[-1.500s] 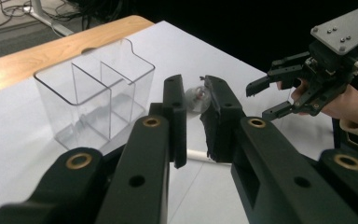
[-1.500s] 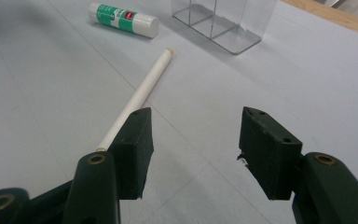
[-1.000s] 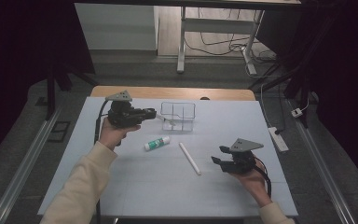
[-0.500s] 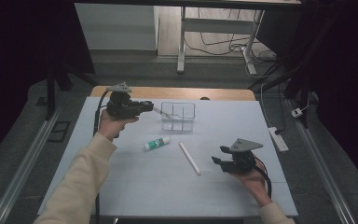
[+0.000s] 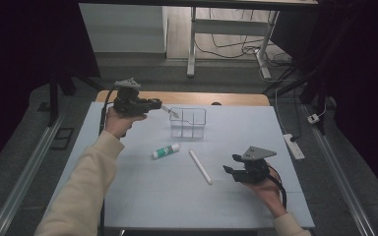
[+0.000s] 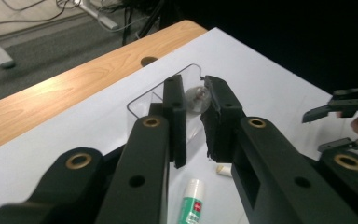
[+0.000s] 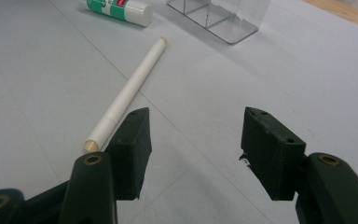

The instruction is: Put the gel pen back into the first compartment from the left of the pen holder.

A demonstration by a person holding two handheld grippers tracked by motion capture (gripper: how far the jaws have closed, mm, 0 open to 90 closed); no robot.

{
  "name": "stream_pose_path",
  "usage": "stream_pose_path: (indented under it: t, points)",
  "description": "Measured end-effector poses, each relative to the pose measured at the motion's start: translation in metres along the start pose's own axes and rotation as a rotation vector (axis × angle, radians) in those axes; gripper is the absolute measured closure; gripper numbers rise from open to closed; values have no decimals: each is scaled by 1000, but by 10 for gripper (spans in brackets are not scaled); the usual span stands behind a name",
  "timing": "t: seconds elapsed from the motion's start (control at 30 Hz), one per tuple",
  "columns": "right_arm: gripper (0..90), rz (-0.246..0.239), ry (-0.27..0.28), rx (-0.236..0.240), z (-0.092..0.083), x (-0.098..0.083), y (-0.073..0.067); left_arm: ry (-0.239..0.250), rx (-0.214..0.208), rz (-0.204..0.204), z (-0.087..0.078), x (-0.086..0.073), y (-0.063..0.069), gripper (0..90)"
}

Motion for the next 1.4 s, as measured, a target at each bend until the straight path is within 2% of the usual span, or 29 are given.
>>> stream_pose_path:
  t: [0.3, 0.5, 0.9, 0.93, 0.97, 1.0, 1.07, 1.17, 1.4]
  points:
    - [415, 5, -5, -7, 0, -1, 1, -48, 36, -1, 18, 9, -8, 795]
    - [414, -1, -9, -4, 1, -2, 1, -81, 45, -15, 27, 7, -15, 794]
    - [413, 5, -19, 0, 3, -3, 1, -77, 50, -13, 36, 9, -16, 782]
    - [413, 5, -19, 0, 4, -3, 1, -74, 55, -8, 37, 9, -15, 740]
    - [413, 5, -21, -4, 4, -3, 1, -72, 66, -11, 38, 10, -15, 632]
    - [412, 4, -22, -3, 4, -3, 1, -68, 76, -13, 38, 10, -14, 560]
    - [412, 3, -23, -6, 3, -4, 2, -52, 75, -14, 37, 11, -13, 482]
    - [411, 10, -21, -2, 4, -4, 2, -38, 71, -13, 34, 10, -11, 442]
    - [411, 3, -24, 0, 4, -4, 1, -31, 49, 13, 26, 0, -3, 448]
Point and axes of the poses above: each handheld gripper's, and its own axes: z roughly forward along the jaws, x roughly out of its top, y roughly to its right, the point moved 4 cm from there along z, roughly forward along the jaws, and after that the axes turned 4 degrees about z, right-handed, at the moved point
